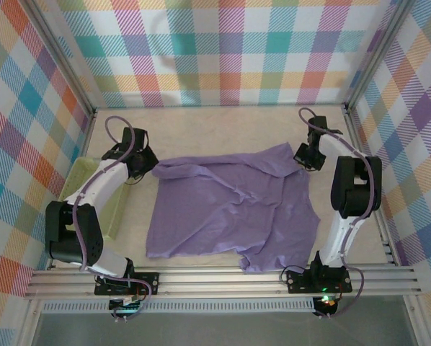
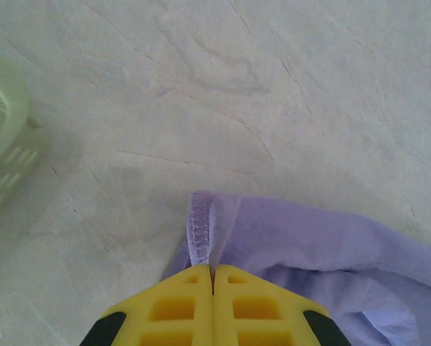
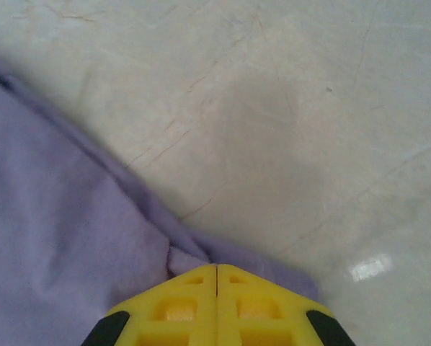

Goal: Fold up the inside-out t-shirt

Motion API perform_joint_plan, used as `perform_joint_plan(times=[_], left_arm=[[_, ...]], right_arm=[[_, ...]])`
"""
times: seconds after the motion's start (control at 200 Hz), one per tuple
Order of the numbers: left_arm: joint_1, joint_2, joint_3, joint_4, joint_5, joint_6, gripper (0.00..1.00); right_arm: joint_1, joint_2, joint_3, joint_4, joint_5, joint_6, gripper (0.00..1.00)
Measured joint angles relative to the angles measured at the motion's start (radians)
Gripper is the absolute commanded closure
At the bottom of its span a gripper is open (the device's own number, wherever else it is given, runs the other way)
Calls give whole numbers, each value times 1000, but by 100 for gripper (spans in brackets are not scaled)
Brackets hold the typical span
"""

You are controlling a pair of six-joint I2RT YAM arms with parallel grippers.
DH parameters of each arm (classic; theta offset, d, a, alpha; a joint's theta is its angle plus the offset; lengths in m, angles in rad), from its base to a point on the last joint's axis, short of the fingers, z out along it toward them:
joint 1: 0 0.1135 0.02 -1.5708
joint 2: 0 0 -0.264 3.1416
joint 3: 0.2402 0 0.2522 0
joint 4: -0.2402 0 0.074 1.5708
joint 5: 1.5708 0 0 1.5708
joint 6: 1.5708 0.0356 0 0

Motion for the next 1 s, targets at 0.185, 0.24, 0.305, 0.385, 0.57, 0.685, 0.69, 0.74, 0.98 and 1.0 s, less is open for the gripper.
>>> perform_joint_plan(times=[0.185,0.24,0.305,0.385,0.57,0.685,0.69,0.74,0.98,1.0], left_arm=[[-13,21,2,8,55,10,100],[-26,26,6,11,68,15,100],[-42,26,8,16,81,18,100],[-53,26,9,24,89,19,100],[-61,25,9,23,97,19,100],[-76,25,16,21,112,19,100],[-76,25,16,21,112,19,100],[-93,26,29,22,116,19,100],[-185,27,64,30,129,23,100],[-190,29,64,30,130,23,100]], right_arm=[[-18,55,9,22,-7,1,100],[-19,69,31,21,-6,-2,100],[-25,82,63,24,-4,-6,100],[-33,84,95,24,2,-13,100],[-37,83,199,20,5,-38,100],[-37,92,295,-4,19,-56,100],[-37,93,303,-6,20,-56,100],[-39,113,355,-10,24,-60,100],[-55,269,449,-71,50,-53,100],[-56,278,449,-80,52,-51,100]])
